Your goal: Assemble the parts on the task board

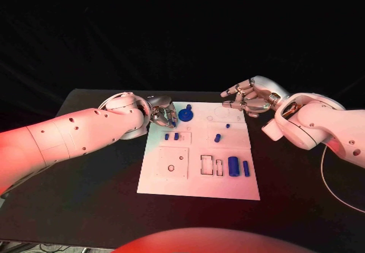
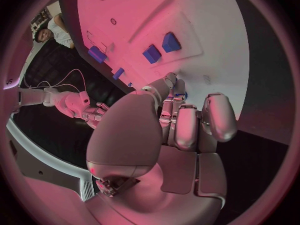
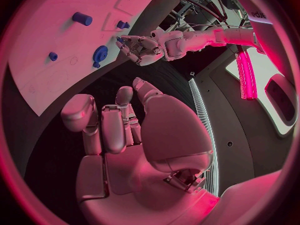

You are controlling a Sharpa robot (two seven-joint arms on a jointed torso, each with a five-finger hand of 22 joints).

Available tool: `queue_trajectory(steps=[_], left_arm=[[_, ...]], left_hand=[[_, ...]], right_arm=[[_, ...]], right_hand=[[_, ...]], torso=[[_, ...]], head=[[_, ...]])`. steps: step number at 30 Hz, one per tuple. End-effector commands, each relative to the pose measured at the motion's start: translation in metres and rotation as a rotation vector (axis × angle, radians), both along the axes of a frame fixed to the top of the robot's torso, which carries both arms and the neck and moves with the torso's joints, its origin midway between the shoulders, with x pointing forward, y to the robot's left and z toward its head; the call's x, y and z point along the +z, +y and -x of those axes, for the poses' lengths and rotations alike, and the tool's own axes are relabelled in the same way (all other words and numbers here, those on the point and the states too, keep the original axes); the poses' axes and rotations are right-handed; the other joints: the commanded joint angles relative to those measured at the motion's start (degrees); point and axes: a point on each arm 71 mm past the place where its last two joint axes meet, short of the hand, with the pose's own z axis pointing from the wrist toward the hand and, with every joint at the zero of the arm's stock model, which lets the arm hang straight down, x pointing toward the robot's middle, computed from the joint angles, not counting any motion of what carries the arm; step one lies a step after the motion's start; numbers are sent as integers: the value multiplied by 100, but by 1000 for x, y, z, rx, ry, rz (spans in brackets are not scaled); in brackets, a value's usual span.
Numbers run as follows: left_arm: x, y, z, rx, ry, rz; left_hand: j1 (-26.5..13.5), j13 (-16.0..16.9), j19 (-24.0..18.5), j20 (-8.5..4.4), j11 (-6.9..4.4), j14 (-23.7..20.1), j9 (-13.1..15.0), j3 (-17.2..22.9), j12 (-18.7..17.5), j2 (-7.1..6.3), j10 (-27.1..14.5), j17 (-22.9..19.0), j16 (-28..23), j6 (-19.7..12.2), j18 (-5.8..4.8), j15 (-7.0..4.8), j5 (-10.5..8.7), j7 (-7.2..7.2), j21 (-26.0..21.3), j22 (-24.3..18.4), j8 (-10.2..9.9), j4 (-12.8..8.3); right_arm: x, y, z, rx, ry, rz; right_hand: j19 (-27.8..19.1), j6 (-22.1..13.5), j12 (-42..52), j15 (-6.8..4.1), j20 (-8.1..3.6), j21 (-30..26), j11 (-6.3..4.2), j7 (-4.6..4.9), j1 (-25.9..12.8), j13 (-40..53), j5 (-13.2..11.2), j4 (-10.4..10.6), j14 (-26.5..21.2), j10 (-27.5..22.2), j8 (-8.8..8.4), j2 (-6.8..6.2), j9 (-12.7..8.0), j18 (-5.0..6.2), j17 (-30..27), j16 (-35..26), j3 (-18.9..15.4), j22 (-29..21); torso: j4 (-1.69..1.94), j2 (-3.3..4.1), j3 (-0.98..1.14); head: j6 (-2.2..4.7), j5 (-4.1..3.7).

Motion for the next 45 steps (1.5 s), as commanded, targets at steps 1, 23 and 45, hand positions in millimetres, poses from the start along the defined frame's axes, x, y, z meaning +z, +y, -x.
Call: queue_trajectory(steps=[1, 23, 45], left_arm=[[-3, -3, 1, -14, 22, -14], [-7, -4, -3, -5, 35, -56], [-8, -3, -4, 6, 33, -59]], left_hand=[[-56, -10, 8, 2, 51, 124, -4, 39, -20, 16, 5, -12, -11, -5, -65, -4, 3, 20, -6, -13, -34, -3], [-85, -13, -4, 7, 56, 118, -12, 41, -47, 4, 4, -31, -20, -13, -61, 1, 2, 23, -25, -24, -54, -2], [-290, -91, -116, 108, 223, 43, -213, 31, -379, -226, -315, -240, -109, -555, -22, 131, 9, 178, -236, -164, -480, 3]], right_arm=[[-1, 2, 1, 16, 3, 3], [-1, 1, 1, 14, 5, 1], [-1, -1, 0, 9, 6, 1]], right_hand=[[-35, 30, 18, 28, -11, -23, -8, 8, 1, 5, 37, 36, 218, 29, 34, 74, 4, 36, 5, -29, 5, -6], [-35, 30, 18, 28, -11, -23, -8, 8, 1, 5, 37, 36, 218, 29, 34, 74, 4, 36, 5, -29, 5, -6], [-36, 29, 1, 28, -11, -27, -9, 8, 1, -16, 45, 39, 218, 17, 37, 74, 4, 37, 0, -34, 7, -14]], torso=[[2, -2, 1], [2, -5, -2], [1, -10, -1]], head=[[-9, 2], [-49, 1], [-70, 0]])
